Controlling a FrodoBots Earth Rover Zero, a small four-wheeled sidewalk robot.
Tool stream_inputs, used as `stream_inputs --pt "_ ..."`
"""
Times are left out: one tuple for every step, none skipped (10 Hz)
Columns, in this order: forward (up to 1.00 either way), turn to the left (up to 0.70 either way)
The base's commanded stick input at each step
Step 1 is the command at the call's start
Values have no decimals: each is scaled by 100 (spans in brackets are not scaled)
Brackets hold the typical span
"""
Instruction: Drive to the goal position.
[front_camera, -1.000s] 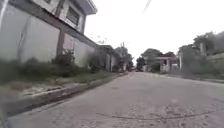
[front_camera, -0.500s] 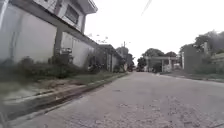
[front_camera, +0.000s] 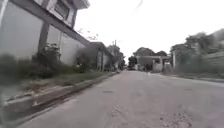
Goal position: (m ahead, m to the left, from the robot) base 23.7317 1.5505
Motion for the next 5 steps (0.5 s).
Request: stream_inputs --pt "70 0" --pt "70 0" --pt "70 0" --pt "70 -3" --pt "70 -33"
